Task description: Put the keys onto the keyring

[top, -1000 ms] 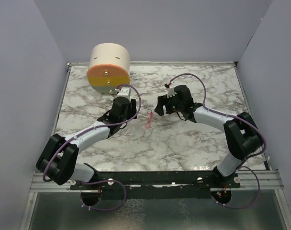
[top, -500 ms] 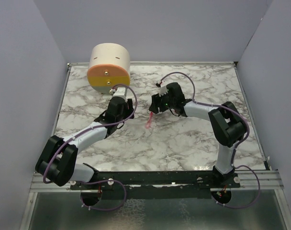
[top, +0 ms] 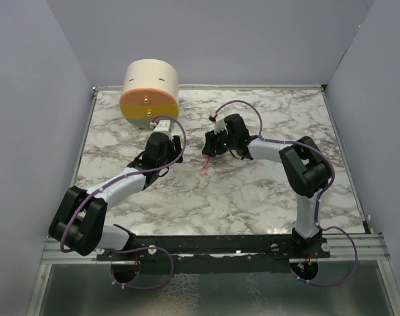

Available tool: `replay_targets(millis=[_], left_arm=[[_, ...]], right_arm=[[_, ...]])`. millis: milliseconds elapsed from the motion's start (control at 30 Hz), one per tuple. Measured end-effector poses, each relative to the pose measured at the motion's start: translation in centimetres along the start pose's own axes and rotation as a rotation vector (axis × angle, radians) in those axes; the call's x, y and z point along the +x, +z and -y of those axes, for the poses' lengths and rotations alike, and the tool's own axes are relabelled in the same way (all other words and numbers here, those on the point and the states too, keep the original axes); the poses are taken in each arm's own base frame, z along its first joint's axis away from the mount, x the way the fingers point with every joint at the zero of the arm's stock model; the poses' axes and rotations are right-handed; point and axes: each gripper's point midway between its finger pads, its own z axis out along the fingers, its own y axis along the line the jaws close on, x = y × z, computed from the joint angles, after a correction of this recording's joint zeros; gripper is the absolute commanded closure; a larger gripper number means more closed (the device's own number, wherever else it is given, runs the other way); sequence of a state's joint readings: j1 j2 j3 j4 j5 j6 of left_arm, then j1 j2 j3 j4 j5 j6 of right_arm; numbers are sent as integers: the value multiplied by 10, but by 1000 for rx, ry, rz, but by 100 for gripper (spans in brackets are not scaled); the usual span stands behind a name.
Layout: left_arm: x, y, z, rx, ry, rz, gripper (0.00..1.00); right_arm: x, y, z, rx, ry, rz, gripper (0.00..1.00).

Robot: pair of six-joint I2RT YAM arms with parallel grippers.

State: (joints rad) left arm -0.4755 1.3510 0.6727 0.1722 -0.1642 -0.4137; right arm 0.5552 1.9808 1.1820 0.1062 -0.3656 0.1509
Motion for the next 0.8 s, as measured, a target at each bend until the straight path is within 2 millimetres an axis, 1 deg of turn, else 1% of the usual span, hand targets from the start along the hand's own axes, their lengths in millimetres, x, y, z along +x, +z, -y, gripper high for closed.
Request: replay_targets(millis=[133,267,467,500,633,800], left_arm=[[0,0,-1,3,-3,-1,40],[-1,0,-1,8,-6,0,40],[-1,1,-1,12,-8,0,40],[-1,1,-1,13,-8,1,40],[-3,1,-1,13,-10,5,40],[-3,1,-1,14,-11,5,40]], right_arm=[[6,5,2,-1,2,-14,56],[9,7,3,0,-1,-20,64],[7,7,4,-1,-10,-18,75],[7,7,4,-1,-11,-17,78],[5,8,4,-1,-15,-15,99],[2,9,4,-2,-19,-7,99]])
